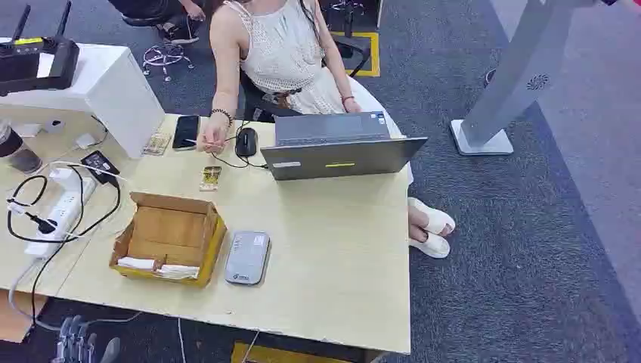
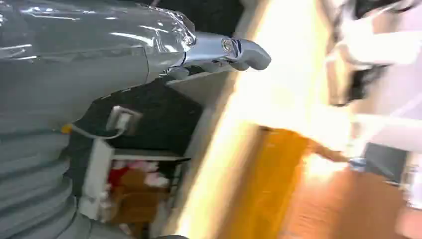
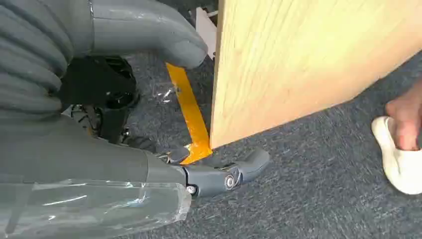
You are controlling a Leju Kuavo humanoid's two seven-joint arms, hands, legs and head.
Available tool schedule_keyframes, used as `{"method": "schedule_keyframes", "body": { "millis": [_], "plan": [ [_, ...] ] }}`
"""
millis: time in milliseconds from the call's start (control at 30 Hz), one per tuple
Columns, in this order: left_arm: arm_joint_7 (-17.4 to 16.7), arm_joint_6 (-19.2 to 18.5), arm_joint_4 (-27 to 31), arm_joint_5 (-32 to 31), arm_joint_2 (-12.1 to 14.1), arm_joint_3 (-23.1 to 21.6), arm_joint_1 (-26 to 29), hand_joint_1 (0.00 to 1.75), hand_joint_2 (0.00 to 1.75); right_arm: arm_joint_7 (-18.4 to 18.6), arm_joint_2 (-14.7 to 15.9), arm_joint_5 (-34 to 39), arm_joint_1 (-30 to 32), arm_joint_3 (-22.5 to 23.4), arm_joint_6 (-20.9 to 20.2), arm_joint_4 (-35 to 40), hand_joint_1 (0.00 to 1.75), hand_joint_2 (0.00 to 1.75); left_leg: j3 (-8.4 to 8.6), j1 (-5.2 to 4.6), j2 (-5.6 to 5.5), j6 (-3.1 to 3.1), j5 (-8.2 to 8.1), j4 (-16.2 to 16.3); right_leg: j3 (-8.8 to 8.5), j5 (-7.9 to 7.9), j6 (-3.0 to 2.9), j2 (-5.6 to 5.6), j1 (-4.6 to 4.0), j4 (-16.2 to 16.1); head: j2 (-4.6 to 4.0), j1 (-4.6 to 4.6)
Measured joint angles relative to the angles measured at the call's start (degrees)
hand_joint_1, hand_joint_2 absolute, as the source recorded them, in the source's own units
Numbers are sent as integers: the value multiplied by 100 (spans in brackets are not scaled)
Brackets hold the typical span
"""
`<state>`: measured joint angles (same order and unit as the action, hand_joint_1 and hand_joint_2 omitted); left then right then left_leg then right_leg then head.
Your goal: Pass the card to the sensor for recognition and then transmit it.
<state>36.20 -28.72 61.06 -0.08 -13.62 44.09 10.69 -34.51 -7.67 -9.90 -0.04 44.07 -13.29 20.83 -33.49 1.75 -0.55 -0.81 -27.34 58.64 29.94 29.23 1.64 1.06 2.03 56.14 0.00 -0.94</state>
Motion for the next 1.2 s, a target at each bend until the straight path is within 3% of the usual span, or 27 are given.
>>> {"method": "schedule_keyframes", "body": {
  "millis": [267, 433, 733, 1200],
  "plan": [
    [170, -299, 1674, 233, -247, -101, 118, 0, 175, -46, -59, -385, -111, 525, -17, -81, 0, 175, 3, 0, -1, 0, 1, 0, 8, 0, 0, -2, 1, 0, 0, 0],
    [203, 134, 2183, -136, -216, -464, 45, 0, 175, -46, -79, -584, -187, 664, -17, -142, 0, 175, 6, 0, -1, 0, 2, 0, 7, -1, 0, -1, 1, 0, 0, -2],
    [-135, 1242, 2250, -1423, 31, -1165, -412, 0, 175, 22, -109, -820, -312, 712, -9, -216, 0, 175, 5, 0, 0, -1, 4, 0, -1, -3, -1, 0, 0, 1, 0, -2],
    [-998, 2381, 1611, -3379, 480, -2132, -1383, 0, 175, 209, -155, -1101, -480, 710, 15, -321, 0, 175, 4, 0, 0, -1, 4, 2, 0, -4, -1, 0, 1, 1, 0, 2]
  ]
}}
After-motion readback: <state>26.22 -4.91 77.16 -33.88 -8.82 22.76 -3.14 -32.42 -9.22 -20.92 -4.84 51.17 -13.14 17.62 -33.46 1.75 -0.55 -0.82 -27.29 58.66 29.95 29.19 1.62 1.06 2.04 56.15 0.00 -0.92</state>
